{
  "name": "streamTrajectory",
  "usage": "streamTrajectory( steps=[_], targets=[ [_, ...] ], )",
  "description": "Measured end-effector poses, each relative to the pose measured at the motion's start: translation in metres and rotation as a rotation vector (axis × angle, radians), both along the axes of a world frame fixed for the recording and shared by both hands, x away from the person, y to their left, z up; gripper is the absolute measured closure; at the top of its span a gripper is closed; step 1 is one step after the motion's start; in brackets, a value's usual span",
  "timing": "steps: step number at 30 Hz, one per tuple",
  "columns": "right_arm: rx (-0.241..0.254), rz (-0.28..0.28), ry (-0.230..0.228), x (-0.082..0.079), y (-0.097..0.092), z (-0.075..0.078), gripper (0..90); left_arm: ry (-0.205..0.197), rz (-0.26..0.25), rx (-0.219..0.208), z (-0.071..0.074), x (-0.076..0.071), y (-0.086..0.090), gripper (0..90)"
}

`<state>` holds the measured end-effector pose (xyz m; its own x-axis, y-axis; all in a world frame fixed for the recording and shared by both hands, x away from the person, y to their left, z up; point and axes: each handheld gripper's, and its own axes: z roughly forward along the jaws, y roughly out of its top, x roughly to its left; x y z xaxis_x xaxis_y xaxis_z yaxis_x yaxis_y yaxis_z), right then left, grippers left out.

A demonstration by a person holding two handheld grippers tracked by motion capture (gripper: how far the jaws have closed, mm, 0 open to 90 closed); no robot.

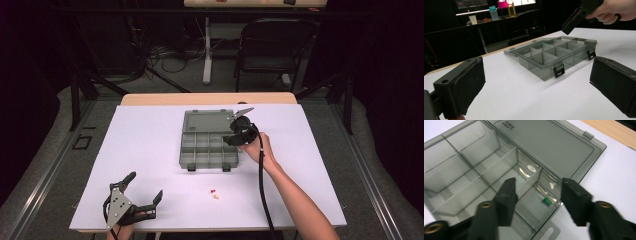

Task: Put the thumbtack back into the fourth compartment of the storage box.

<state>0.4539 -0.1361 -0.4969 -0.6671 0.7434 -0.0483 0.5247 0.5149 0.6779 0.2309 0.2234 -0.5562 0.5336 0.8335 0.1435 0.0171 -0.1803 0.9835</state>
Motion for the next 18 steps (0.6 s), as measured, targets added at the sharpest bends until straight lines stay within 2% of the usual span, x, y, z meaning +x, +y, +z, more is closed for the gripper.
streamTrajectory(
  steps=[4,6,12,18],
  targets=[
    [0.01,0.033,-0.01,-0.008,-0.003,0.005,28.4,0.001,0.0,0.0,0.0,0.0,0.0,0.0],
    [0.026,0.059,-0.03,-0.018,-0.005,0.009,20.5,0.002,0.0,0.002,0.0,0.0,0.0,0.0],
    [0.034,0.111,-0.065,-0.035,-0.006,0.015,13.4,0.001,0.0,0.002,0.0,0.0,0.0,0.0],
    [0.055,0.175,-0.073,-0.058,-0.006,0.018,6.0,0.001,0.003,0.003,0.0,0.0,0.0,0.0]
  ],
)
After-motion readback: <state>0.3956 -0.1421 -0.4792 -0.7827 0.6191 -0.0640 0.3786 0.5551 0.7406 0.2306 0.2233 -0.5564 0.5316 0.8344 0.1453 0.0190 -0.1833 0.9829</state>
